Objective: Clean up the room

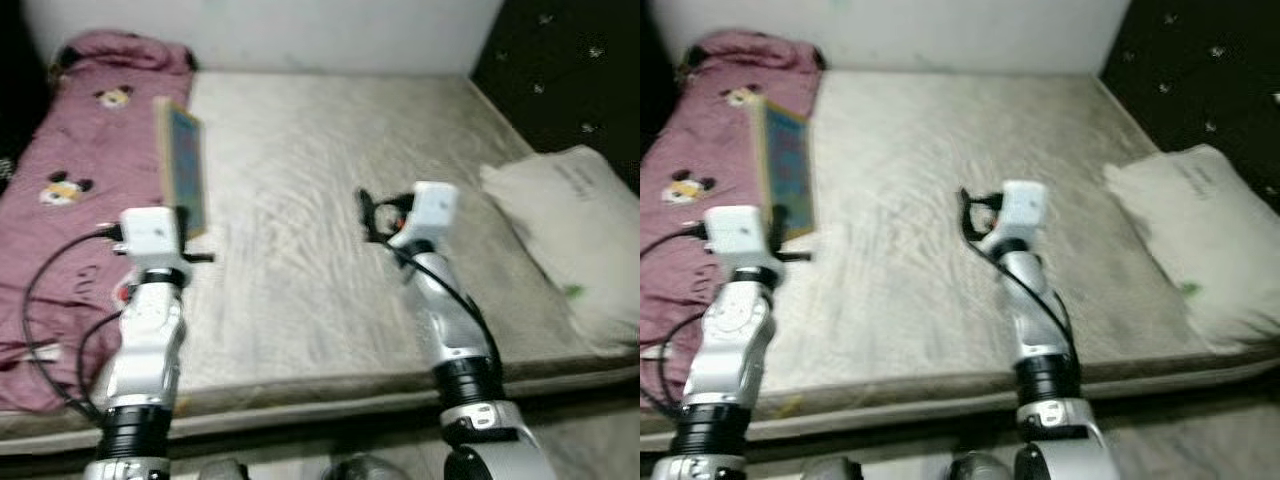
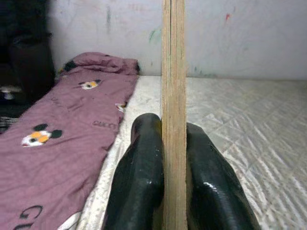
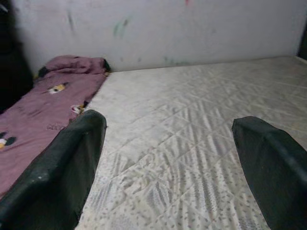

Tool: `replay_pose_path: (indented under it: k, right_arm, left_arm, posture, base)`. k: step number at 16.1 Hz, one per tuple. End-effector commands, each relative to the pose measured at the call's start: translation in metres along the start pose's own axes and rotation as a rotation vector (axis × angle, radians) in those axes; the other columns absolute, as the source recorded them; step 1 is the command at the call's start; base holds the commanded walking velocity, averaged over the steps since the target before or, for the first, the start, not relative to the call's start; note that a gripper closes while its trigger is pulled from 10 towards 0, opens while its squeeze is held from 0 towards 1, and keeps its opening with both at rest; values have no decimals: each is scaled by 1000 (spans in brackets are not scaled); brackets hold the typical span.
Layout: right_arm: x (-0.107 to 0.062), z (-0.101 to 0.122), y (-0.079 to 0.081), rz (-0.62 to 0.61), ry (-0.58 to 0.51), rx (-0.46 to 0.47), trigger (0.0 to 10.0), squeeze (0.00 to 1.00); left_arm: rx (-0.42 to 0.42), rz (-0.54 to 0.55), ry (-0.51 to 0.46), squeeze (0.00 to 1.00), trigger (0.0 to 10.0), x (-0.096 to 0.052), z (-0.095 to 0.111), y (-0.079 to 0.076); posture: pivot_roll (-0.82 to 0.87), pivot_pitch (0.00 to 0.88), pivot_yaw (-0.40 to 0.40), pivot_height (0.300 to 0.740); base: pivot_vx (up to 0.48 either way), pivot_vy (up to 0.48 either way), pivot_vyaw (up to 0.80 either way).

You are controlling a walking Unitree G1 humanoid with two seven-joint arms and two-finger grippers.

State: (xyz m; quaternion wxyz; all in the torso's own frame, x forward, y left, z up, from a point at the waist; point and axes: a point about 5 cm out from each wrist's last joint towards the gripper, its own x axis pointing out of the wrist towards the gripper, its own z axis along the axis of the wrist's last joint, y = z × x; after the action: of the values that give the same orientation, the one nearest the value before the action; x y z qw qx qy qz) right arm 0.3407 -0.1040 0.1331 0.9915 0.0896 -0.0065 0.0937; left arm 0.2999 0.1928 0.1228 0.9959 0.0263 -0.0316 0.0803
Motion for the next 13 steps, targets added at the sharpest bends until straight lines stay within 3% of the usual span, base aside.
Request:
replay_pose_path:
  k: [1, 12, 13]
  right_arm:
    - [0, 4, -10, -31, -11, -9, 10000, 0]
    - [1, 5, -13, -42, -8, 2, 10000, 0]
    - [1, 5, -13, -42, -9, 1, 10000, 0]
  left_arm:
    - [-12, -16, -53, 0, 10000, 2, 9, -7]
    - [-17, -3, -67, 0, 10000, 4, 11, -9]
    - [-56, 16, -128, 0, 10000, 0, 14, -4]
  posture:
    - [-85, 0, -34, 740]
    - [-87, 0, -40, 740]
    - [-87, 0, -40, 740]
  base:
    - [0, 0, 0]
    - [0, 0, -41]
    - [0, 0, -550]
